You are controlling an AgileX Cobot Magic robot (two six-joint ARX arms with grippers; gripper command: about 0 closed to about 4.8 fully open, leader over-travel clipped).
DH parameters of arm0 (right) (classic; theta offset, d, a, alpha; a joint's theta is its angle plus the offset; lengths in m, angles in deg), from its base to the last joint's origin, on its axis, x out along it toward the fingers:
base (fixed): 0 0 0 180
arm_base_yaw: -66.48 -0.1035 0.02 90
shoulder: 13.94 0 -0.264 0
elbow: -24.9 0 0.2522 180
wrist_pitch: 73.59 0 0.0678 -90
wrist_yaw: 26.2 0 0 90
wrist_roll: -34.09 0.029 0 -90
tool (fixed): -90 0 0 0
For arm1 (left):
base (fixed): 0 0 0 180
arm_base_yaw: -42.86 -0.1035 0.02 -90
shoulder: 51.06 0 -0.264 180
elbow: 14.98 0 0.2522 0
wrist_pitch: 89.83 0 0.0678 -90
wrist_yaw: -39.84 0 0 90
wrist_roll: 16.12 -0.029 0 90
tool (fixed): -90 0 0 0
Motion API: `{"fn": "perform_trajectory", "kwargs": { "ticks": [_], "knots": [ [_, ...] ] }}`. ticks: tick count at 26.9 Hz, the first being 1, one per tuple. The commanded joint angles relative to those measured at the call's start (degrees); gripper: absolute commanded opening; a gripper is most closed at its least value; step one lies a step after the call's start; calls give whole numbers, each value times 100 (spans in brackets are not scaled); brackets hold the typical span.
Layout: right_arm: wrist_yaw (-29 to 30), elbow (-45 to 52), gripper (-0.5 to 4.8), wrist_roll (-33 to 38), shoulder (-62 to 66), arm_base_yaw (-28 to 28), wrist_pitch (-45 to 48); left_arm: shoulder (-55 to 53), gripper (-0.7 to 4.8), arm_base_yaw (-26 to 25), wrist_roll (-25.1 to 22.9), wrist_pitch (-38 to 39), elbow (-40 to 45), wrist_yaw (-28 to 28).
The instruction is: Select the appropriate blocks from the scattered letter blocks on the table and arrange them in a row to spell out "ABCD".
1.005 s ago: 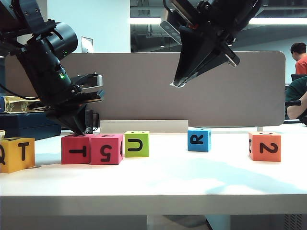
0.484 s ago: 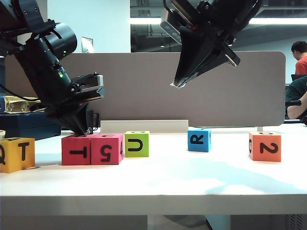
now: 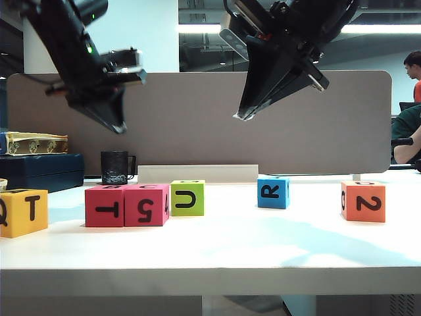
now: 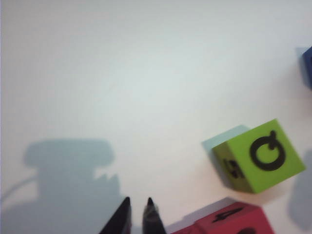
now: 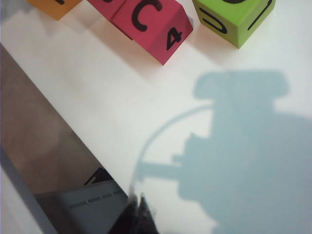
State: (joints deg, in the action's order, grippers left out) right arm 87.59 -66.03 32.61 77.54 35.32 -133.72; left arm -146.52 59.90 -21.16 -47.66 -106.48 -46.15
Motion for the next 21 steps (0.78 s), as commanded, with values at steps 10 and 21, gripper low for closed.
{"fn": "perform_trajectory", "kwargs": {
  "ticks": [10, 21],
  "knots": [
    [46, -22, -5, -7, -37, -31, 42, 817, 67, 2, -509, 1832, -323, -1086],
    [184, -26, -5, -4, -55, -756, 520, 824, 300, -407, -195, 2835, 170, -1287]
  ]
}}
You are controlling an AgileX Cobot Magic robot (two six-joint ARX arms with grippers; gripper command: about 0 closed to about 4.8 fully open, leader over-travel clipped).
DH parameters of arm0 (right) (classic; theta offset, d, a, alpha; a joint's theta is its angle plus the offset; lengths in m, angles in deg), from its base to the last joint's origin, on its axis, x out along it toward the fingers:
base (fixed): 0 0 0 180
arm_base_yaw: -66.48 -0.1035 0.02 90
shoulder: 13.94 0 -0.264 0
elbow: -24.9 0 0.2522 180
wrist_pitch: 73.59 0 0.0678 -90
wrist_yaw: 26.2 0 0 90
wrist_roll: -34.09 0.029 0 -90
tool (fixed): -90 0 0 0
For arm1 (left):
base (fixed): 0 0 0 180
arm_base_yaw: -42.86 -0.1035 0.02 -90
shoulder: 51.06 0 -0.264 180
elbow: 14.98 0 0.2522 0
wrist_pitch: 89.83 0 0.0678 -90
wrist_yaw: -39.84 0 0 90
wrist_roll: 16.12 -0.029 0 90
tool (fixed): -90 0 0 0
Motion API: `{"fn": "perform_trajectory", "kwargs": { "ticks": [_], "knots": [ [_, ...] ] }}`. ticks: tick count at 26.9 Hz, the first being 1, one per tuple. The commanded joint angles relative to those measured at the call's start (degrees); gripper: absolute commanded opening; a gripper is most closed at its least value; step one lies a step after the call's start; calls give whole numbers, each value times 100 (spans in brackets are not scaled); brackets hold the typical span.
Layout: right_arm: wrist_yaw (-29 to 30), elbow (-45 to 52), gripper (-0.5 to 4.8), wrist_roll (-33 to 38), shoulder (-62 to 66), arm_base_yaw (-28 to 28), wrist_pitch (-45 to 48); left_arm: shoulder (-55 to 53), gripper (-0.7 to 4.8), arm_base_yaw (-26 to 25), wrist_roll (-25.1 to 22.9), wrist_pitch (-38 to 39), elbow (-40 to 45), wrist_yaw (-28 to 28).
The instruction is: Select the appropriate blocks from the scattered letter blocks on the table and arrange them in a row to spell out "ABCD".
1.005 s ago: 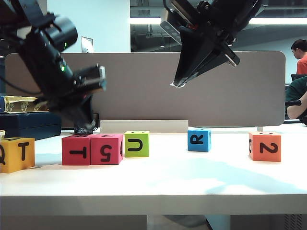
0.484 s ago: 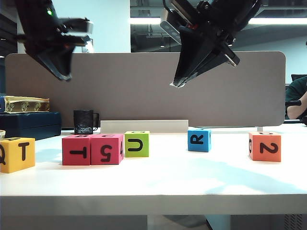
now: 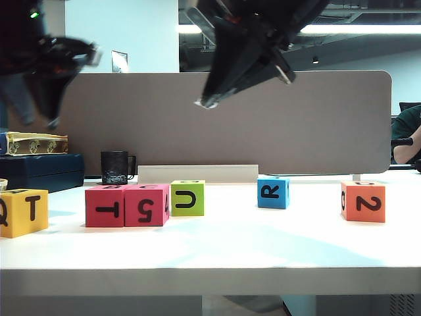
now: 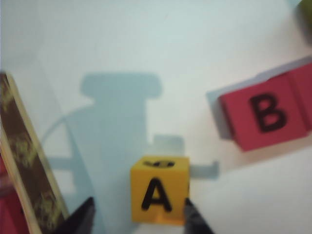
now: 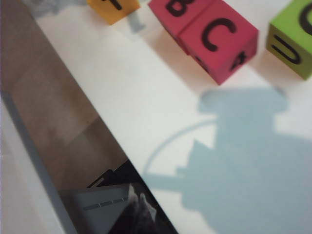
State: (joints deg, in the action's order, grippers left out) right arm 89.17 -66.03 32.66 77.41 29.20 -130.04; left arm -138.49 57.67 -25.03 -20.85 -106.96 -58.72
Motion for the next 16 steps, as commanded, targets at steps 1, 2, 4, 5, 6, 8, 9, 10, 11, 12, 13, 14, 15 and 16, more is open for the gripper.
{"fn": "perform_trajectory", "kwargs": {
  "ticks": [1, 2, 4, 5, 6, 8, 9, 10, 11, 12, 13, 14, 15, 16],
  "knots": [
    [26, -26, -5, -9, -42, -186, 186, 20, 317, -273, 212, 144, 310, 4],
    [28, -26, -5, -9, -42, -219, 234, 20, 323, -341, 212, 129, 389, 83],
    [31, -28, -5, -9, -52, -258, 313, 20, 352, -435, 212, 63, 562, 369],
    [20, -28, -5, -9, -52, -284, 339, 22, 369, -481, 208, -11, 662, 529],
    [24, -33, -5, -9, -63, -289, 369, 22, 399, -492, 205, -166, 861, 713],
    [24, -68, -5, -9, -63, -289, 348, 20, 447, -492, 201, -369, 1060, 769],
    [24, -79, -5, -9, -63, -289, 339, 20, 471, -492, 203, -448, 1143, 776],
    [22, -103, -5, -9, -63, -289, 330, 20, 479, -487, 201, -540, 1231, 774],
    [24, -136, -5, -9, -66, -289, 308, 20, 479, -487, 195, -691, 1357, 772],
    [17, -168, -5, -9, -66, -286, 262, 20, 479, -487, 190, -785, 1412, 772],
    [15, -214, -5, -9, -66, -289, 236, 20, 479, -487, 186, -940, 1480, 774],
    [17, -236, -5, -9, -66, -293, 234, 20, 479, -490, 186, -1038, 1519, 772],
    [13, -236, -5, -9, -66, -315, 271, 9, 479, -487, 186, -1165, 1565, 774],
    [9, -236, -5, -9, -66, -313, 267, -11, 479, -487, 188, -1217, 1585, 774]
  ]
}}
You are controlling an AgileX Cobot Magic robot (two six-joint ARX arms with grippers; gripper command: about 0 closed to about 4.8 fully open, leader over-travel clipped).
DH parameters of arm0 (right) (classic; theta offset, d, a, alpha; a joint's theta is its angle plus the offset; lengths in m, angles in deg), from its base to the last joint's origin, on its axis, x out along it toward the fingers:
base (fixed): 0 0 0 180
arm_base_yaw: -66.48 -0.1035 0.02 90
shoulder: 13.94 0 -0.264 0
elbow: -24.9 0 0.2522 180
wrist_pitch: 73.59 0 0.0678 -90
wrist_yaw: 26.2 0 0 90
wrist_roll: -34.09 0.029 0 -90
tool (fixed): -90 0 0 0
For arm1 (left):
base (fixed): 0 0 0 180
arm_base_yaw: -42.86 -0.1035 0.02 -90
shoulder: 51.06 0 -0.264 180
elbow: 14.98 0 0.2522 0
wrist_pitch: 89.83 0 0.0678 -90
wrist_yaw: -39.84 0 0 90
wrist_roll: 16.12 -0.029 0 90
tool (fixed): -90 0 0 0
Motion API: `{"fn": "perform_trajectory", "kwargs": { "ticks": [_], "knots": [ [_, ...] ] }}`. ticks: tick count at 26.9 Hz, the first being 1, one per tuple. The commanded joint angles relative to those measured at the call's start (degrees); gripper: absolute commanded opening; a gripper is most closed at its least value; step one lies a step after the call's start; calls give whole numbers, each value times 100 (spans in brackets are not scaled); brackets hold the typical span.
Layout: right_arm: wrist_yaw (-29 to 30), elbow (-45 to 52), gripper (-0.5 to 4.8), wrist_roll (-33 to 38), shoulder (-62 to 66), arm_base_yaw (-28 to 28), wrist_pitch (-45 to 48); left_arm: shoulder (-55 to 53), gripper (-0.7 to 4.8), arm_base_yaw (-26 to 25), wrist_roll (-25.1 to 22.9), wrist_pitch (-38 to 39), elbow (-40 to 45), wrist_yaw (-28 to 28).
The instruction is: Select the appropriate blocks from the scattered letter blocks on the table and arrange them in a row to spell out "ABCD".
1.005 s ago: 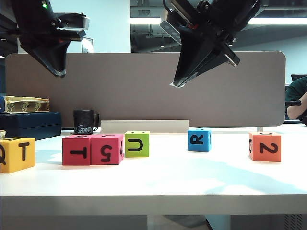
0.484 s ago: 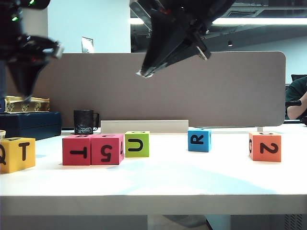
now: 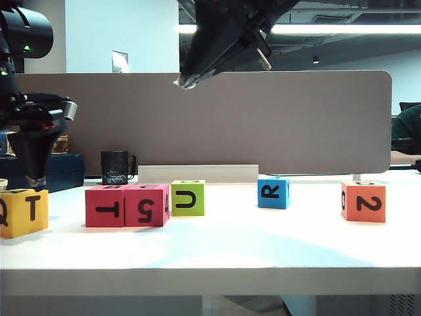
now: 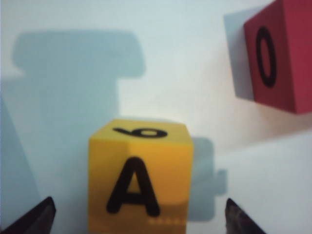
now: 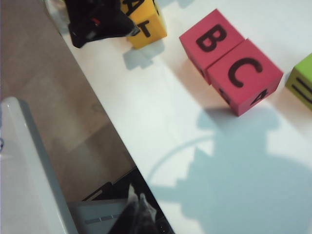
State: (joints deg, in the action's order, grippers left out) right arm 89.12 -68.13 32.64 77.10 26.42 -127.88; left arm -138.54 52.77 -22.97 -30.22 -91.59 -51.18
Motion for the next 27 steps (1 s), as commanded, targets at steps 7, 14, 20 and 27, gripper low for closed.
{"fn": "perform_trajectory", "kwargs": {
  "ticks": [7, 14, 20, 27],
  "knots": [
    [4, -26, -5, -7, -35, -35, 33, -254, 479, 2, 0, -326, 50, 13],
    [-125, -26, -5, -9, -35, -35, 0, -367, 310, 2, -20, -380, 52, 15],
    [-125, -26, -5, -7, -35, -35, 0, -367, 263, 2, -17, -463, 52, 13],
    [-142, -26, -5, -7, -35, -33, 2, -367, 239, 4, 26, -597, 52, 22]
  ]
}}
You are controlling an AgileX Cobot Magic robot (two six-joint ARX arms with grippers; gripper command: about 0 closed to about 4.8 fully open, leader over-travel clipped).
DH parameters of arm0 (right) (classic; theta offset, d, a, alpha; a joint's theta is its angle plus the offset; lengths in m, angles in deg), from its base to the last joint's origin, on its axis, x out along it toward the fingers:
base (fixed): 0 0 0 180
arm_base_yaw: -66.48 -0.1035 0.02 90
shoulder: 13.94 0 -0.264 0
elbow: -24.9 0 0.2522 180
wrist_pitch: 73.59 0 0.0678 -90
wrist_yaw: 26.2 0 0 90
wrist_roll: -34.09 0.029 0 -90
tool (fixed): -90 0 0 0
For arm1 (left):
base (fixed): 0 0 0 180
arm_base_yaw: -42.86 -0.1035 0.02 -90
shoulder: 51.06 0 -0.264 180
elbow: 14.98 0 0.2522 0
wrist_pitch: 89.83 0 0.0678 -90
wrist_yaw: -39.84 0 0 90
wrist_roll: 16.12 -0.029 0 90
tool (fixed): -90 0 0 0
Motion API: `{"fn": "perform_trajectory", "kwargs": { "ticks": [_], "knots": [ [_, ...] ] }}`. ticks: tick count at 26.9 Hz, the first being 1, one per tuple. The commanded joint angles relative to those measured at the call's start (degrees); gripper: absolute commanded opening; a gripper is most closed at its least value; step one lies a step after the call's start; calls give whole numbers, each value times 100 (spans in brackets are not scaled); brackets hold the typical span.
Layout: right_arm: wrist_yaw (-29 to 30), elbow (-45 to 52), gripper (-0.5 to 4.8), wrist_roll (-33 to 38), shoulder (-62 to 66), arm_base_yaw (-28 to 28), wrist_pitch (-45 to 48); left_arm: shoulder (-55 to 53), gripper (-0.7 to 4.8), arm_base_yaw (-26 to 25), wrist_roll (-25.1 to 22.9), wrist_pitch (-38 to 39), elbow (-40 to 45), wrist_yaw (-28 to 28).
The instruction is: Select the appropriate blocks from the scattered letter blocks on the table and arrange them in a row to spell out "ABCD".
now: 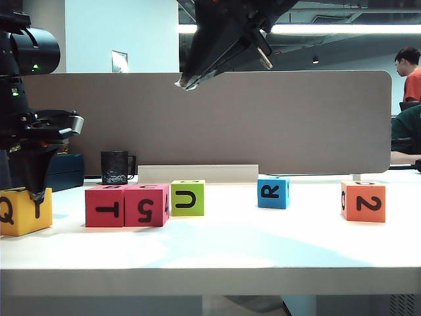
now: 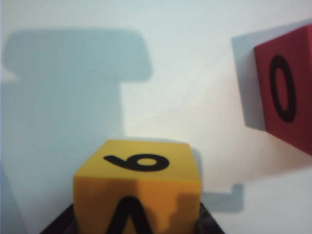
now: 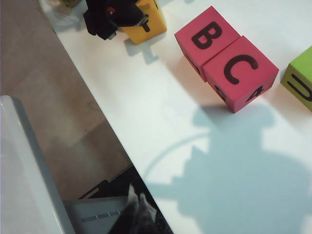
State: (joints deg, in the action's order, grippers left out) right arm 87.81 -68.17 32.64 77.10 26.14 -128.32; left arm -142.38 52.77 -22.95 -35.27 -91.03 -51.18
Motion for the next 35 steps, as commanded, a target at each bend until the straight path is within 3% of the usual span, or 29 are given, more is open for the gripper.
{"fn": "perform_trajectory", "kwargs": {
  "ticks": [1, 8, 23, 35],
  "knots": [
    [-11, -22, -5, -7, -35, -4, 50, 17, 238, 4, 133, -129, -4, 74],
    [-11, -22, -5, -7, -35, -4, 52, 17, 237, 11, 444, -507, -4, 647],
    [-9, -22, -5, -7, -35, -7, 44, -63, 238, 20, 901, -1023, -4, 905],
    [-9, -22, -5, -7, -35, -7, 24, -103, 263, 85, 901, -1051, -4, 946]
  ]
}}
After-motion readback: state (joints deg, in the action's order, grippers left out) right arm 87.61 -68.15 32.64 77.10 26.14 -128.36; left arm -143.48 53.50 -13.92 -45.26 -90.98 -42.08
